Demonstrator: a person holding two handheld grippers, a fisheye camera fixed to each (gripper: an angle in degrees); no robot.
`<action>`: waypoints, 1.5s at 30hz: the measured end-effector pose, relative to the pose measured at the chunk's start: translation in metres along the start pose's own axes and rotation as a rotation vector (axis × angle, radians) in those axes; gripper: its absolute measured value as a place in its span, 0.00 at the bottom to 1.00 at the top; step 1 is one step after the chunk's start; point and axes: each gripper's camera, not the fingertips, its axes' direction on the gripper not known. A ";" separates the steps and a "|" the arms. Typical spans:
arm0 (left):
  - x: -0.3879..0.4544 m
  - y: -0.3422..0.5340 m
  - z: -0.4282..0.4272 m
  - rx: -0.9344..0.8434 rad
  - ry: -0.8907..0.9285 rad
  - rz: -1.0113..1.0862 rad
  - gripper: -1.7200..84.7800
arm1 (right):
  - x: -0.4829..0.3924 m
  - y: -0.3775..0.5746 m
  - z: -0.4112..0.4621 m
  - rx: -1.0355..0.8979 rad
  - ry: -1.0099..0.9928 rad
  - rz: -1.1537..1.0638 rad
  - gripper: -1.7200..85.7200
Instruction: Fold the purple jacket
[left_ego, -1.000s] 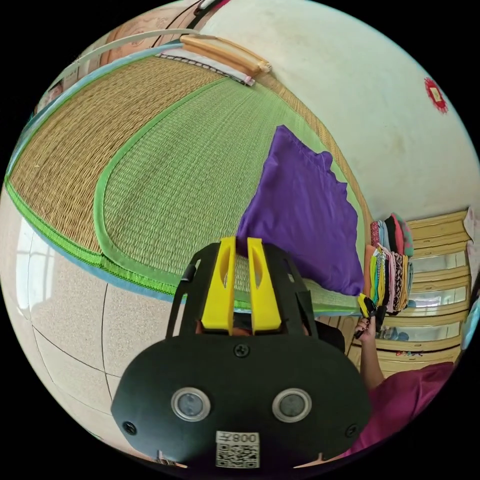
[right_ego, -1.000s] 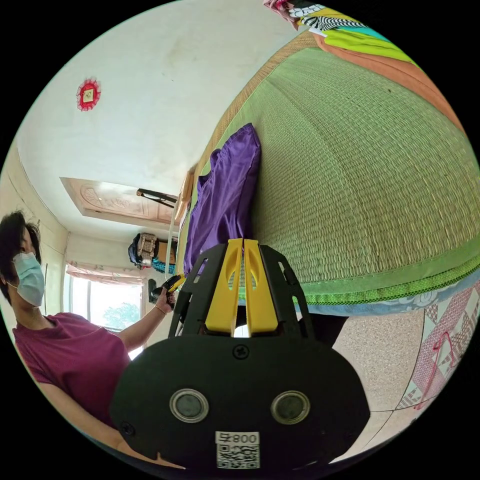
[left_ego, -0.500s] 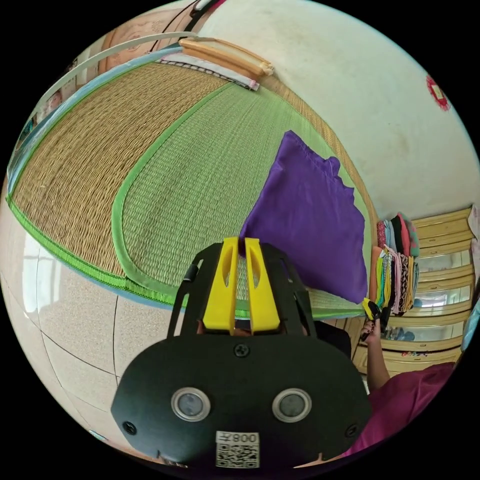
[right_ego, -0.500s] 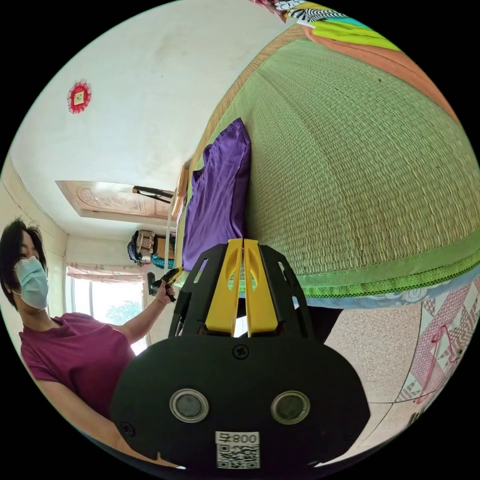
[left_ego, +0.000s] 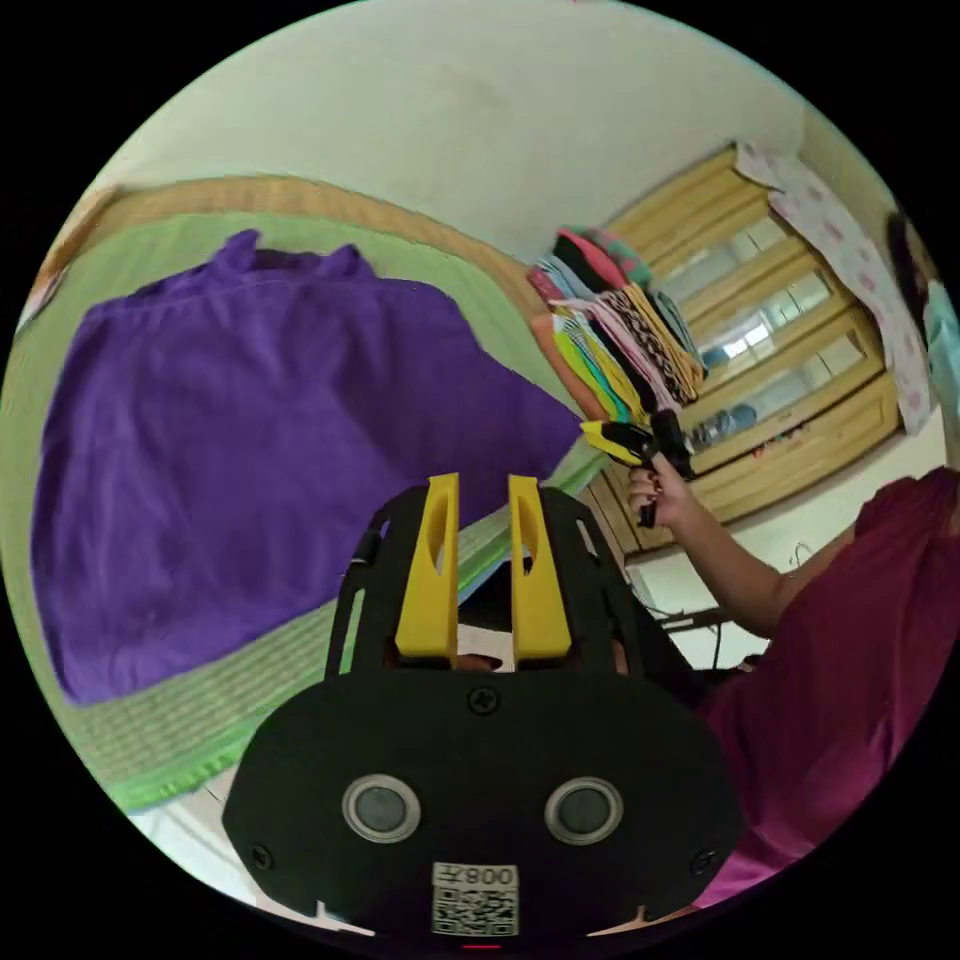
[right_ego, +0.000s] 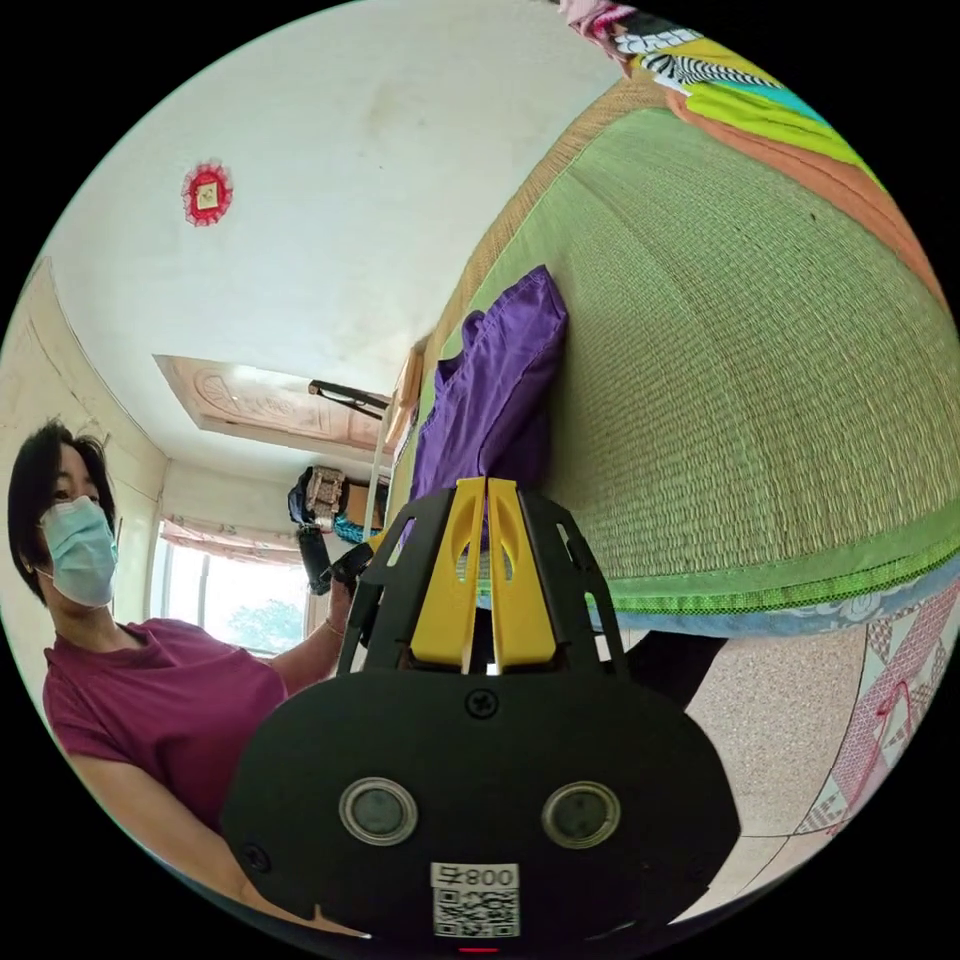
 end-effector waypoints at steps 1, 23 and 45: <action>0.033 -0.023 0.033 -0.039 0.016 0.094 0.12 | -0.003 -0.001 0.001 -0.001 -0.001 -0.009 0.02; 0.111 -0.138 0.170 -0.046 -0.018 0.006 0.03 | 0.046 -0.081 0.014 0.033 0.013 0.044 0.09; 0.119 -0.135 0.190 -0.055 0.033 0.059 0.03 | 0.063 -0.245 0.117 -0.153 0.094 0.080 0.13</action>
